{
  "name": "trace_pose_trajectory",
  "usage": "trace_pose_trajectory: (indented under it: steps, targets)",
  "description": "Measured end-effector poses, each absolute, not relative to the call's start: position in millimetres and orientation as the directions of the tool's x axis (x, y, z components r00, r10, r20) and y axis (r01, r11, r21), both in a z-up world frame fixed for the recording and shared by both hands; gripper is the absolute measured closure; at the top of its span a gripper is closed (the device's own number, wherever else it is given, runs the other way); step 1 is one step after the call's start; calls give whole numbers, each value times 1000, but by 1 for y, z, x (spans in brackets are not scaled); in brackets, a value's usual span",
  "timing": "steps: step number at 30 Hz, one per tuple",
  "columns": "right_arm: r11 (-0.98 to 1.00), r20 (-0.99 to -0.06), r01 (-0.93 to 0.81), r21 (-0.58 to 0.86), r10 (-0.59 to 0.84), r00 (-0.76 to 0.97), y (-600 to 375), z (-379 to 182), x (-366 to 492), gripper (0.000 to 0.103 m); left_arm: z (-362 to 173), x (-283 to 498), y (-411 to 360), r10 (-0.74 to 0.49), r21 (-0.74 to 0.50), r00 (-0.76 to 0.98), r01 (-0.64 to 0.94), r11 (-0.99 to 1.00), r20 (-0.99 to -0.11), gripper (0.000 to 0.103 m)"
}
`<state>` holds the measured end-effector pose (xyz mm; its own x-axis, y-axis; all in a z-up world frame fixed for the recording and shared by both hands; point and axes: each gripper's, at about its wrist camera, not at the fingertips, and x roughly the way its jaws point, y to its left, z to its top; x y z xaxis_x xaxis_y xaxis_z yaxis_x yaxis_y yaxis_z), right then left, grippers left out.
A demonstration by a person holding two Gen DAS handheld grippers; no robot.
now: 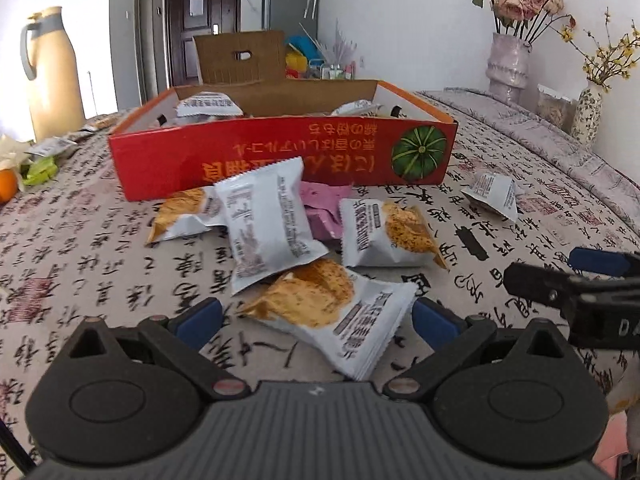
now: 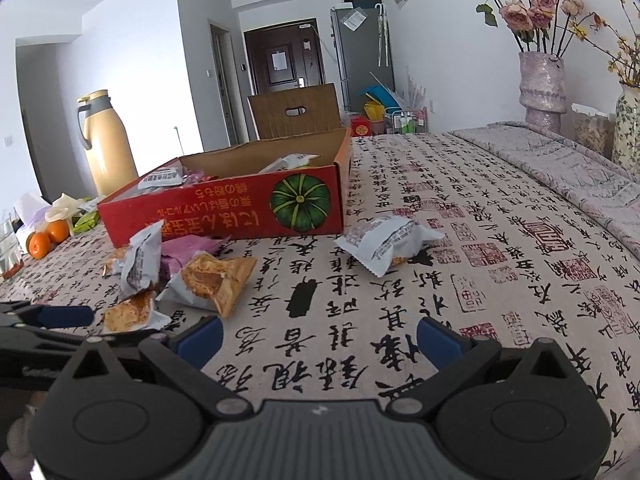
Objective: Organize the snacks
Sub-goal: 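Grasp a white packet with the left tool while the right tool grasps a cracker packet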
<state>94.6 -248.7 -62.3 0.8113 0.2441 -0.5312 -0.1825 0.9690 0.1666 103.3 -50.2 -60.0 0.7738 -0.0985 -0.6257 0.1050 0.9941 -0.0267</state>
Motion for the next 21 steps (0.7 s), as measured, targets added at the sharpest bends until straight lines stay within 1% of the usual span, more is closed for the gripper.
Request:
trace_pose_trajectory:
  steps: [3, 5, 8, 9, 10, 11, 14, 15, 16, 17, 18, 19, 21]
  targets:
    - [969, -535, -179, 169, 243, 809, -249, -64, 95, 0, -60, 107, -53, -99, -28, 773, 105, 994, -627, 0]
    - [969, -538, -182, 169, 245, 806, -248, -65, 96, 0, -61, 109, -54, -113, -33, 761, 119, 992, -639, 6]
    - [967, -541, -187, 170, 251, 803, -247, -66, 96, 0, -62, 107, -55, -111, -21, 766, 127, 992, -633, 15]
    - [967, -541, -188, 170, 251, 803, -246, -66, 96, 0, -61, 106, -55, -113, -22, 769, 128, 992, -629, 24]
    - [968, -542, -188, 169, 250, 802, -246, -67, 96, 0, -60, 104, -54, -114, -24, 774, 126, 992, -623, 37]
    - [968, -542, -187, 169, 250, 802, -246, -66, 96, 0, -59, 103, -53, -115, -26, 777, 126, 992, -619, 43]
    - [968, -543, -184, 168, 247, 803, -245, -66, 96, 0, -59, 99, -51, -112, -17, 785, 128, 992, -609, 54]
    - [968, -544, -184, 168, 247, 802, -245, -66, 96, 0, -59, 98, -51, -109, -12, 788, 128, 992, -606, 63]
    - [969, -544, -185, 167, 247, 802, -245, -66, 96, 0, -58, 97, -50, -116, -17, 789, 132, 991, -604, 74]
    - [968, -544, -186, 166, 247, 802, -245, -66, 96, 0, -58, 95, -48, -129, -29, 787, 140, 990, -604, 81]
    - [968, -545, -187, 165, 248, 801, -244, -66, 96, 0, -57, 95, -47, -142, -39, 784, 148, 988, -604, 91]
    - [968, -546, -188, 164, 248, 801, -244, -66, 96, 0, -57, 94, -46, -147, -45, 784, 151, 987, -603, 93]
    - [969, -548, -188, 161, 246, 800, -243, -66, 96, 0, -57, 91, -44, -146, -43, 789, 150, 988, -597, 94]
